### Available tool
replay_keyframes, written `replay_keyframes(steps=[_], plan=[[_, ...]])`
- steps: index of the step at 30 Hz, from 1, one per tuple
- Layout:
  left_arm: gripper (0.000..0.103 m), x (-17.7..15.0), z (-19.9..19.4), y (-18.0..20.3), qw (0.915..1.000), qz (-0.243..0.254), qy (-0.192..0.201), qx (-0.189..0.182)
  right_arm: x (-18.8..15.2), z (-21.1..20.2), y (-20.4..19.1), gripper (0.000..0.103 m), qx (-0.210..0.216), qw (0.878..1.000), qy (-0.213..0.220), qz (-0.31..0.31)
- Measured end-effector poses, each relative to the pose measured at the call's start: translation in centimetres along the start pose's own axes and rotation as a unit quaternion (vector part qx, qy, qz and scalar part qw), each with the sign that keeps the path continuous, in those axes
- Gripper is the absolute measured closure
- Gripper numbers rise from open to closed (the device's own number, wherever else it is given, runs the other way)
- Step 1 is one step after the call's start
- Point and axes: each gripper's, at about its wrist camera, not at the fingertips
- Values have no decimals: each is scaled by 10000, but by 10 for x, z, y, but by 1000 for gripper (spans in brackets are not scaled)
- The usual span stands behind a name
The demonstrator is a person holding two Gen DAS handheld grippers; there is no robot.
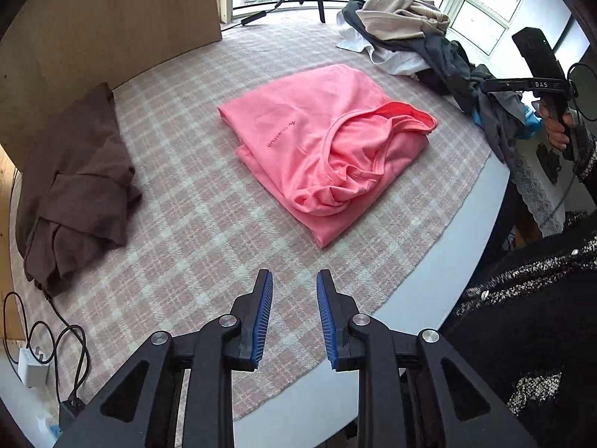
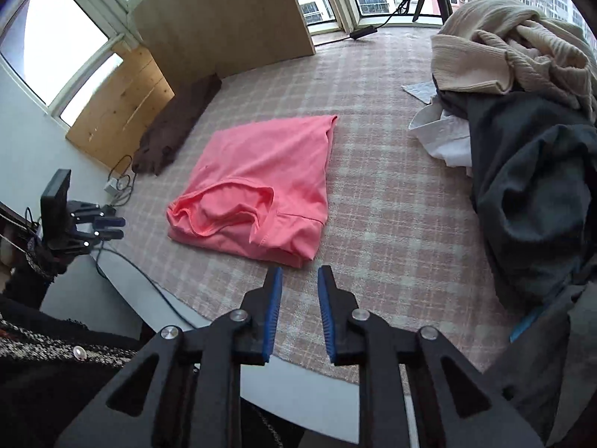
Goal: Fold clothes
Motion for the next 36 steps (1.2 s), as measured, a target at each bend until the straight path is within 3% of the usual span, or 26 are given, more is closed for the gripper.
replay_keyframes(steps=[2,6,9,12,15,16,17,20,25,28,30,31,33,35,36], plan=[[80,6,13,10,9997,187,131,110,4,-6,3,83,-266,9994,242,22],[80,22,43,39,9982,575,193,-11,6,48,-36,83,-522,9950,-208,-832],[79,31,55,59,9953,922,272,-133,1,82,-66,83,-769,9835,-355,-1600],[77,37,71,70,9916,1277,205,-57,-2,104,-83,71,-1059,9686,-415,-2211],[78,42,82,71,9905,1358,156,-162,-4,121,-90,68,-1167,9576,-515,-2582],[87,43,85,71,9901,1375,177,-214,-4,125,-92,68,-1233,9536,-528,-2695],[101,44,85,69,9903,1365,152,-229,-5,128,-93,69,-1286,9504,-531,-2783],[102,46,80,62,9907,1328,157,-267,0,129,-94,97,-1308,9493,-525,-2809],[102,43,40,46,9903,1258,489,-341,13,97,-101,97,-1019,9563,-209,-2732],[102,37,36,41,9892,1360,475,-253,12,91,-103,97,-756,9601,-241,-2681],[102,29,45,41,9902,1302,241,-437,-1,109,-106,97,-745,9501,-726,-2942],[102,25,49,41,9904,1272,123,-530,-10,123,-106,96,-849,9413,-1055,-3093],[100,16,48,43,9901,1277,42,-575,-25,144,-103,90,-1524,9170,-1494,-3371],[96,8,46,45,9898,1282,-36,-618,-25,139,-97,90,-1853,9132,-1533,-3290],[93,3,41,41,9909,1220,34,-574,-21,129,-97,90,-1810,9213,-1424,-3132]])
Point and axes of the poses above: each gripper's, at about its wrist camera, not at the fingertips, and z roughly the way its jaws point, y to its right, x to its top, and after that the axes turned 4 degrees about -z, right-handed
